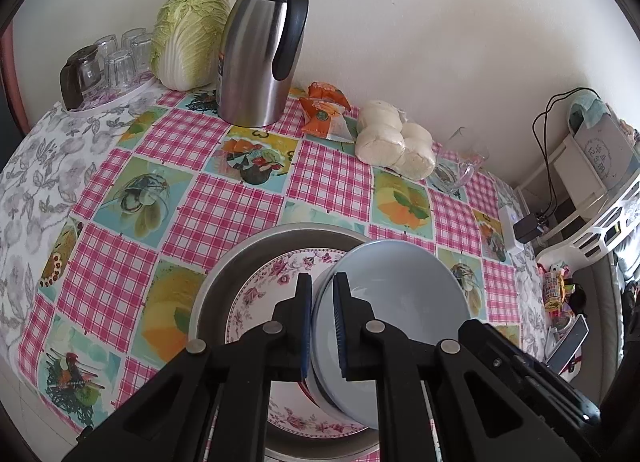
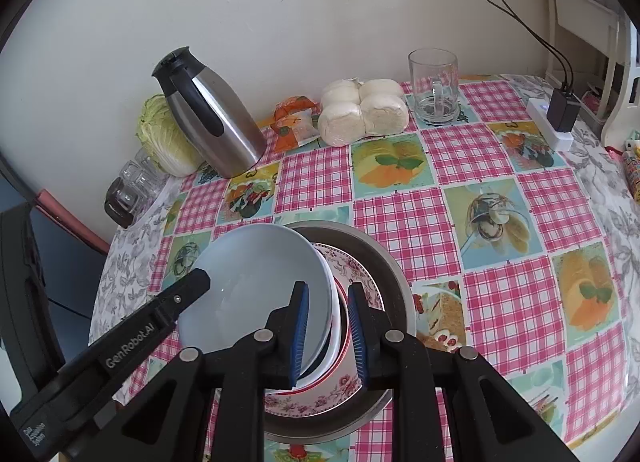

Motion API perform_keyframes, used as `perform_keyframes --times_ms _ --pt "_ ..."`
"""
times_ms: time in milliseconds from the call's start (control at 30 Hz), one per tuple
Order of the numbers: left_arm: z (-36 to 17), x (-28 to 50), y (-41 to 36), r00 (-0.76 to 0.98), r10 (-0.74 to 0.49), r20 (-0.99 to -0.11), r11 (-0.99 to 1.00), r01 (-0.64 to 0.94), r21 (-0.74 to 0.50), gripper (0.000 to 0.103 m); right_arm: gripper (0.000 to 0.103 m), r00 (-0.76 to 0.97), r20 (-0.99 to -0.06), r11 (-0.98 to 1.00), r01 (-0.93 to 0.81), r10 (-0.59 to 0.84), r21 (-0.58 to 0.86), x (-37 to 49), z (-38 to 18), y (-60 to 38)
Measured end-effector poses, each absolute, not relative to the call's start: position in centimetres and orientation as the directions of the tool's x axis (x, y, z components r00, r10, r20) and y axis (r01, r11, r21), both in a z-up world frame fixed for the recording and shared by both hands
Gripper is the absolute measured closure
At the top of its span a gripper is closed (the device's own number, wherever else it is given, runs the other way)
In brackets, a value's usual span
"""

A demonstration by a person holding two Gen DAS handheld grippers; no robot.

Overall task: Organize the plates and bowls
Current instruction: 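Open both grippers to release the round bowl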

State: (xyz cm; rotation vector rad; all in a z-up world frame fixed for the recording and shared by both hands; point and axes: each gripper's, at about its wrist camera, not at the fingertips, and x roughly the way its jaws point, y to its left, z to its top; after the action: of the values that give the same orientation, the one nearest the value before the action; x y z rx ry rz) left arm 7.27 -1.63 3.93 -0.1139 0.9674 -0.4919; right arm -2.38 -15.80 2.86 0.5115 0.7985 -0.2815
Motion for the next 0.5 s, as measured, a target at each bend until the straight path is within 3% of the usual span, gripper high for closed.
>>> perform_keyframes --times_ms 100,133,233,367,500 --pt "4.4 7.0 -1.4 0.476 -0.458 -0.751 0.882 0.348 -0.317 0.091 0.079 0.666 -0.744 0.846 0.424 -0.049 0.324 -2.4 2.8 -15.8" --pt "4.5 7.0 -1.4 0.480 -0.456 -0.749 0.883 0.346 -0.316 0.086 0.077 0.666 -0.744 0.847 0.424 -0.051 0.320 -2.4 2.8 -15.8" --pt "4.8 6.9 -1.0 0.494 -0.450 -0.744 0.889 0.330 -0.318 0.052 0.058 0.666 -0.742 0.854 0.427 -0.075 0.297 -2.5 3.0 -15.6" --pt "5.1 6.8 -0.3 0.508 -0.437 -0.742 0.897 0.305 -0.320 0.036 0.039 0.665 -0.739 0.865 0.428 -0.107 0.260 -2.6 3.3 -15.4" --pt "5.2 6.5 0.5 0.533 -0.410 -0.740 0.911 0.281 -0.303 0.026 0.026 0.665 -0.738 0.871 0.424 -0.113 0.249 -2.7 3.2 -15.5"
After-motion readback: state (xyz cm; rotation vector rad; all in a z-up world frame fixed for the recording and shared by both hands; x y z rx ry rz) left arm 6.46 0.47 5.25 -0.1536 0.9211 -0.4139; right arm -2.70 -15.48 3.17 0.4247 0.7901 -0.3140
